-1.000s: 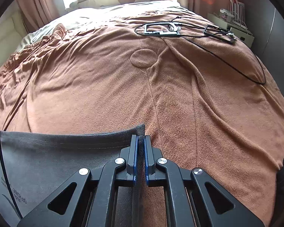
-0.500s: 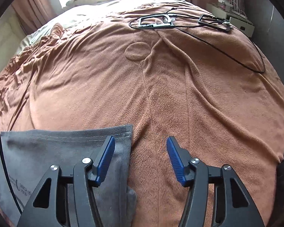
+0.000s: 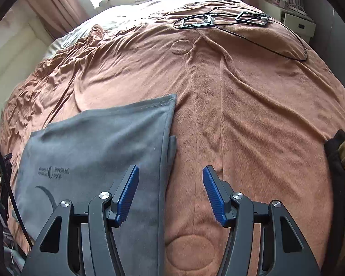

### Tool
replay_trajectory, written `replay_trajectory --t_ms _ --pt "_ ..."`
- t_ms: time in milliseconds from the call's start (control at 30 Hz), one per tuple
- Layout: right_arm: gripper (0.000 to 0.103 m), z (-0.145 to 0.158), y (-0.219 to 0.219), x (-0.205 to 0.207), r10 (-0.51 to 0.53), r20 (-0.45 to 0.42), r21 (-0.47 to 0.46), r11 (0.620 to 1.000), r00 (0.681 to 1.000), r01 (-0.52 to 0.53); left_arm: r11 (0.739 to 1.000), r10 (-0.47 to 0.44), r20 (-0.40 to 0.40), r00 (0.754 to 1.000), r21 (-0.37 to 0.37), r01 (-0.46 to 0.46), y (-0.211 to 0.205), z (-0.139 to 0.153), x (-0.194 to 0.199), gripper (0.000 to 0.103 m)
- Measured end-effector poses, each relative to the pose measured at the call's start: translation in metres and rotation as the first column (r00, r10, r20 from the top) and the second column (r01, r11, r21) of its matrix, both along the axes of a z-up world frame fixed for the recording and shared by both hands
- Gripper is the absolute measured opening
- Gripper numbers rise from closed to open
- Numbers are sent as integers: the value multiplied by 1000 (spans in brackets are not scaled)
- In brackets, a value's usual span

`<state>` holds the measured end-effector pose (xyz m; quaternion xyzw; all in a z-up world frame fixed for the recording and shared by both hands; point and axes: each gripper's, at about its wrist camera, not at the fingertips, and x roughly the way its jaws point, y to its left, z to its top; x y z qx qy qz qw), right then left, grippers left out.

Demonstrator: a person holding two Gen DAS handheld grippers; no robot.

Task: Fold small clothes
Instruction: 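Lower the fold onto the shirt and open both tools, then withdraw both tools and move them to the side edge of the folded shirt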

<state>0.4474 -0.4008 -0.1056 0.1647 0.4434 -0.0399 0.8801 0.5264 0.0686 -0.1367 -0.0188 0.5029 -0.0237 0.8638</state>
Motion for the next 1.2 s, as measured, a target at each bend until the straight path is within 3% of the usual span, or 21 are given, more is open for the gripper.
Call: replay_trajectory --t_ms 133,367,567,767,833,1033,1200 --pt "57 7 5 -27 15 28 40 999 999 -16 1000 10 10 1000 -28 -10 -2 4 -32 53" --pt "59 6 28 -72 57 37 16 998 998 -58 998 -3 -10 1000 -68 2 -16 -8 -81 53" --pt "59 1 43 -102 70 21 -3 998 997 -70 998 -20 -32 999 -60 18 -27 -24 -116 53" --pt "59 -13 50 -126 62 3 7 998 998 -62 999 -18 -42 999 -31 16 -25 -37 -144 53" --pt "59 -20 55 -131 64 -12 7 998 998 -64 1000 1 -59 998 28 0 -24 -45 -152 53" --pt "59 -48 65 -146 9 -97 -90 996 995 -18 997 33 -109 993 68 -26 -10 -64 -169 54" --pt "59 -52 71 -155 -53 -138 -144 989 989 33 995 70 -124 990 76 -61 7 -68 -181 69"
